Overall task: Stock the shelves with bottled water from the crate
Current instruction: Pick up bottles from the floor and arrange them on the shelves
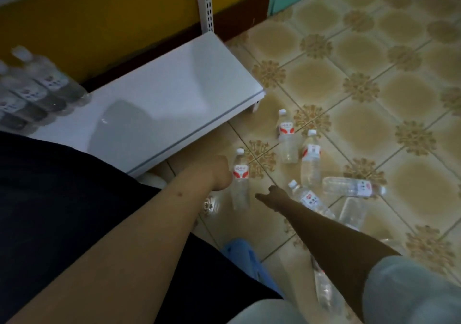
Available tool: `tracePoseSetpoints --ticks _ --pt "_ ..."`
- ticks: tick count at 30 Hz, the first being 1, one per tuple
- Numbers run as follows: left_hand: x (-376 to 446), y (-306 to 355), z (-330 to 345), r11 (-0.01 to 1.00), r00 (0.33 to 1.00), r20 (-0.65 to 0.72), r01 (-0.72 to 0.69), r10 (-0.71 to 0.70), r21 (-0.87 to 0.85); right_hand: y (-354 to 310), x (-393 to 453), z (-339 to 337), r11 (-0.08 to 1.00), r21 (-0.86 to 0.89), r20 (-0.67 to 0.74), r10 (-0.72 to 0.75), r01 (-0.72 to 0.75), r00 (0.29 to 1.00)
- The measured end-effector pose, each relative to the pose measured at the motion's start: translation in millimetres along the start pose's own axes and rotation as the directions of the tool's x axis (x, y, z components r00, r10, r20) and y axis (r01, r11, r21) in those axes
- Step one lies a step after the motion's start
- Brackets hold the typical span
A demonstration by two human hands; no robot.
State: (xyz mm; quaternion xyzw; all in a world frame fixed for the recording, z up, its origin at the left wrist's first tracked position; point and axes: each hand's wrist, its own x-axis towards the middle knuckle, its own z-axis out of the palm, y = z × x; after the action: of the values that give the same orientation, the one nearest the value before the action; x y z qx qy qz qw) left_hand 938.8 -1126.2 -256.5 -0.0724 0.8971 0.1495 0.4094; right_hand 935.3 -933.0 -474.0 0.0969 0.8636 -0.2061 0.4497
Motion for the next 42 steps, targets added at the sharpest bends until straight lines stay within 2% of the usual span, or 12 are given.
tracePoseSetpoints --ticks 5,9,14,16,19,22,26,30,33,36,39,42 --pt "12.3 -5.0 -0.5 0.996 0.999 0.02 0.051 -0.05 -0.07 -47.8 16.3 53.6 0.996 0.081 0.0 -0.046 0.046 0.999" --pt "14.5 -10.3 -0.9 0.994 0.997 0.033 0.067 -0.064 -0.088 -54.3 62.7 81.1 0.997 0.024 -0.011 0.076 -0.076 0.997" --pt "18.7 -19.1 -9.3 0.979 0.997 0.023 0.076 -0.073 -0.19 -41.3 115.6 93.6 0.991 -0.039 0.107 0.132 -0.129 0.985" --pt "21.2 -22.9 -13.6 0.966 0.997 -0.003 0.08 -0.083 -0.247 -43.6 105.0 82.1 0.996 -0.022 0.127 0.083 -0.081 0.988" --pt "25.1 -27.2 -17.7 0.943 0.994 -0.015 0.097 -0.108 -0.318 -48.2 70.3 61.7 0.941 0.327 0.118 0.055 -0.091 0.992" --pt "28.1 -28.9 -18.9 0.928 0.993 -0.004 0.11 -0.119 -0.355 -42.8 48.8 41.3 0.739 0.65 0.293 -0.026 -0.179 0.956" --pt "31.6 -27.8 -19.8 0.915 0.991 0.009 0.128 -0.135 -0.383 -45.2 12.1 13.5 0.598 0.776 0.405 -0.229 -0.2 0.885" --pt "29.3 -28.2 -21.3 0.874 0.99 0.012 0.129 -0.14 -0.467 -63.9 -38.3 -12.4 0.581 0.802 0.406 -0.359 -0.139 0.841" --pt "21.6 -28.6 -24.8 0.799 0.989 0.0 0.12 -0.148 -0.589 -84.2 -76.5 -31.6 0.596 0.803 0.335 -0.482 0.023 0.81" --pt "14.9 -33.4 -26.2 0.607 0.98 -0.073 0.056 -0.186 -0.793 -107.9 -113.2 -46.7 0.604 0.763 0.194 -0.553 0.23 0.81" --pt "0.3 -42.0 -33.1 0.436 0.946 -0.198 -0.069 -0.256 -0.897 -128.6 -141.3 -58.3 0.612 0.651 0.025 -0.608 0.449 0.794" --pt "-22.5 -51.4 -39.8 0.264 0.917 -0.279 -0.205 -0.284 -0.942 -140.1 -162.0 -68.8 0.558 0.701 0.029 -0.645 0.444 0.764"
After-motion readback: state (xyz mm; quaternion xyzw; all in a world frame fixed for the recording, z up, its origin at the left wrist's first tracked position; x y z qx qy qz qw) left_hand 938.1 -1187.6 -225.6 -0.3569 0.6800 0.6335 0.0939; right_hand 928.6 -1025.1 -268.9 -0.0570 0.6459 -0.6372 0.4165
